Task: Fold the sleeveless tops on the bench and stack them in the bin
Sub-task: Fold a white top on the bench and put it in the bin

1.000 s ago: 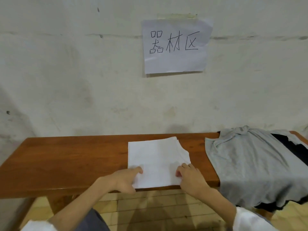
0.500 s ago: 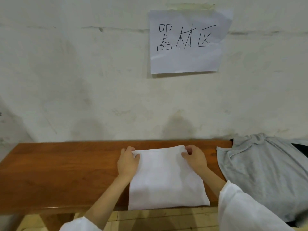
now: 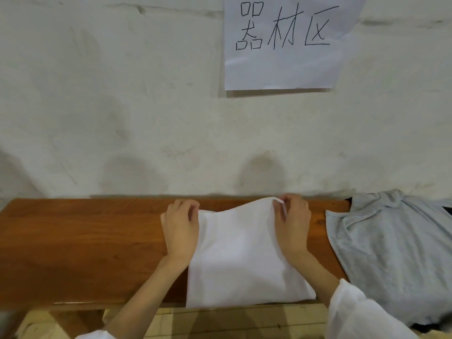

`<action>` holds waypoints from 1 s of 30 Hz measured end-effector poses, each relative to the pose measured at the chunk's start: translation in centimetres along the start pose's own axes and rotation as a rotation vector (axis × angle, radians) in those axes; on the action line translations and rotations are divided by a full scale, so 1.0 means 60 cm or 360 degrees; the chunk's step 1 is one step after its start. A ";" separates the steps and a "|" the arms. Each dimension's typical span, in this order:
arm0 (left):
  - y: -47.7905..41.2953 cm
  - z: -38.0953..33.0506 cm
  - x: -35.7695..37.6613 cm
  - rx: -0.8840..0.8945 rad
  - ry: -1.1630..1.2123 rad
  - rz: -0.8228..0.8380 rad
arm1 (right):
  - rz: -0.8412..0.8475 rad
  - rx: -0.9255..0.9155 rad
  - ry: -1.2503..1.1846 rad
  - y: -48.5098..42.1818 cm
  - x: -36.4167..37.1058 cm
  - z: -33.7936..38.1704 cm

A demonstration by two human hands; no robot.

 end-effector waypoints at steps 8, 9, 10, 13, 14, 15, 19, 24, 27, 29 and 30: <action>-0.006 0.020 0.072 -0.0063 -0.0153 0.0618 | 0.0558 0.0147 0.0779 -0.008 0.082 -0.060; -0.003 0.019 0.069 -0.0052 -0.0143 0.0596 | 0.0532 0.0057 0.0775 -0.005 0.082 -0.050; -0.003 0.017 0.067 -0.0024 -0.0145 0.0567 | 0.0514 -0.0078 0.0766 0.000 0.082 -0.038; -0.013 0.010 0.045 0.0027 -0.0141 0.0420 | 0.0575 -0.0445 0.0783 0.024 0.086 -0.009; -0.019 0.011 0.038 0.0008 -0.0099 0.0357 | 0.0673 -0.0478 0.0804 0.035 0.089 -0.009; -0.023 0.014 0.035 -0.0013 -0.0069 0.0330 | 0.0816 -0.0458 0.0850 0.048 0.094 -0.014; -0.021 0.029 0.054 -0.0044 -0.0064 0.0443 | 0.1221 -0.0146 0.0943 0.055 0.110 -0.046; 0.006 0.002 0.029 0.0009 -0.0176 0.0295 | 0.0998 -0.0277 0.0872 0.060 0.088 0.010; 0.095 -0.063 0.033 0.0400 -0.0197 0.0578 | 0.1101 -0.0329 0.0774 0.136 0.089 0.030; 0.157 -0.066 0.059 0.0616 -0.0471 0.0786 | 0.1233 -0.0331 0.0829 0.179 0.099 0.016; 0.173 -0.057 0.066 0.0666 -0.0597 0.0807 | 0.1304 -0.0258 0.0866 0.188 0.096 0.005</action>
Point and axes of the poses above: each hand's wrist, its own y-axis away from the middle knuckle, its own x-axis out of the palm, z = x × y, the point moved 7 cm from there along -y, towards the middle knuckle, and after that the axes turned 10 degrees about -y, right-handed, at the moved point
